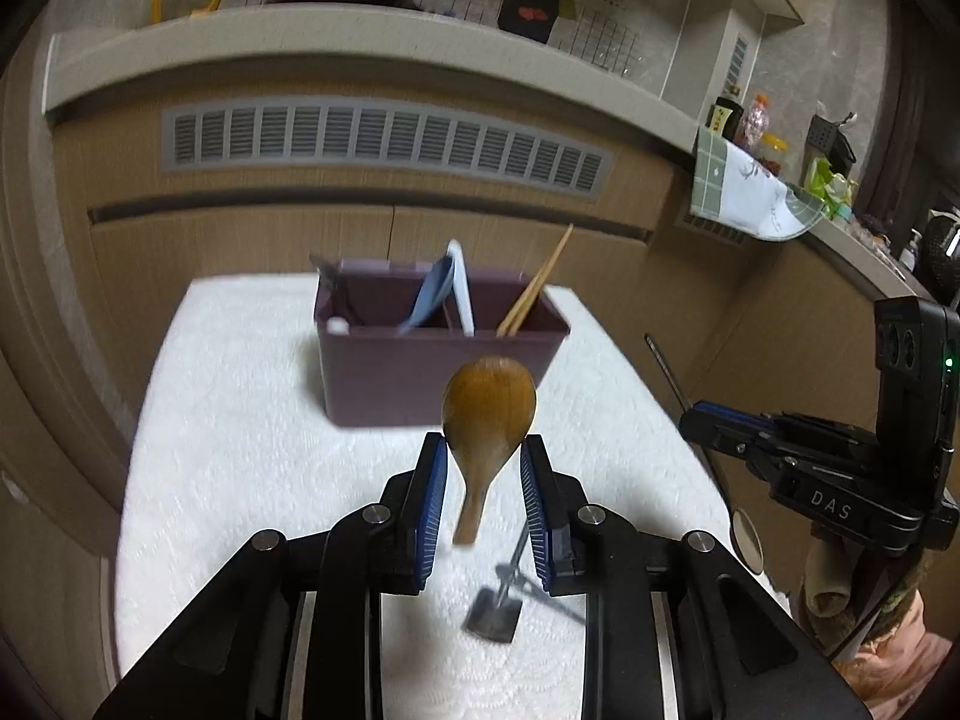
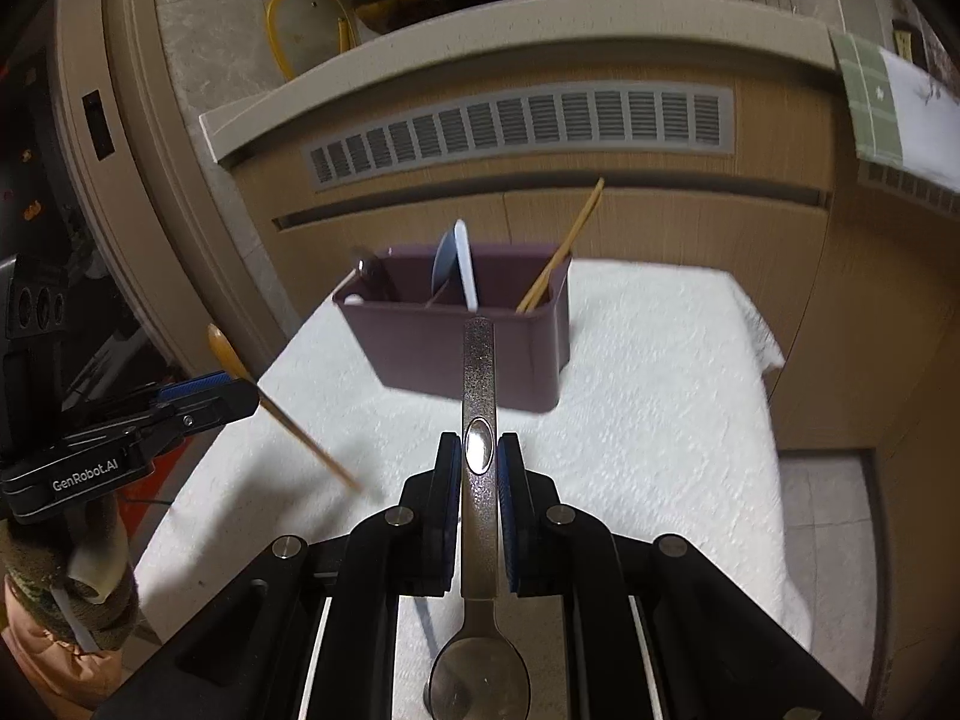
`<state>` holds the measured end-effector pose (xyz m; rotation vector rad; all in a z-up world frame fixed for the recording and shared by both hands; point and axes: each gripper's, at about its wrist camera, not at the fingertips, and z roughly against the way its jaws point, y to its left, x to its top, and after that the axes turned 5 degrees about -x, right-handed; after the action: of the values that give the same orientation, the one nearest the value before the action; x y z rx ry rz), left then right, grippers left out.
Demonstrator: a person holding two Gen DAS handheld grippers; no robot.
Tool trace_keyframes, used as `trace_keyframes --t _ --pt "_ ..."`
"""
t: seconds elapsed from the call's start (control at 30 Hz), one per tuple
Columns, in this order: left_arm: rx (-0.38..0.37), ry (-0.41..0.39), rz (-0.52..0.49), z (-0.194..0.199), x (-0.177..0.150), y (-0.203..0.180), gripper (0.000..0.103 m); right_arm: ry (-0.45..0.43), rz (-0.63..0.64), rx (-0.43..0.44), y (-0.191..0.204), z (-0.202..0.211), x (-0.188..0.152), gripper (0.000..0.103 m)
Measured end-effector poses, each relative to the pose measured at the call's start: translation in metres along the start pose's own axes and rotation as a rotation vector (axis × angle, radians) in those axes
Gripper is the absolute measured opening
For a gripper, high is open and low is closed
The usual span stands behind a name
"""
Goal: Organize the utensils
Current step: 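Drop the wooden spoon from the left tool while the right releases the black-handled spoon into the caddy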
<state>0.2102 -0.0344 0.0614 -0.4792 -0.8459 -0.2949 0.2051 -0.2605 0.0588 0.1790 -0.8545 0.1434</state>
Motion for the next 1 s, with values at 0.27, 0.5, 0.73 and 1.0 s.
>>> trace_keyframes --t 0.27,0.5,0.73,1.0 --pt "0.008 -0.163 -0.041 0.026 0.077 0.003 0.026 -0.291 0.007 0.0 -0.001 0.03 0.09 0.011" --pt "-0.014 -0.206 -0.019 0.005 0.121 0.032 0.026 -0.354 0.001 -0.028 0.006 -0.023 0.128 0.011" --pt "-0.022 -0.169 0.021 -0.036 0.135 0.065 0.026 -0.318 0.011 -0.052 0.009 -0.09 0.138 0.011" --pt "-0.018 -0.075 0.063 -0.076 0.112 0.09 0.026 -0.328 0.021 -0.088 0.009 -0.135 0.132 0.011"
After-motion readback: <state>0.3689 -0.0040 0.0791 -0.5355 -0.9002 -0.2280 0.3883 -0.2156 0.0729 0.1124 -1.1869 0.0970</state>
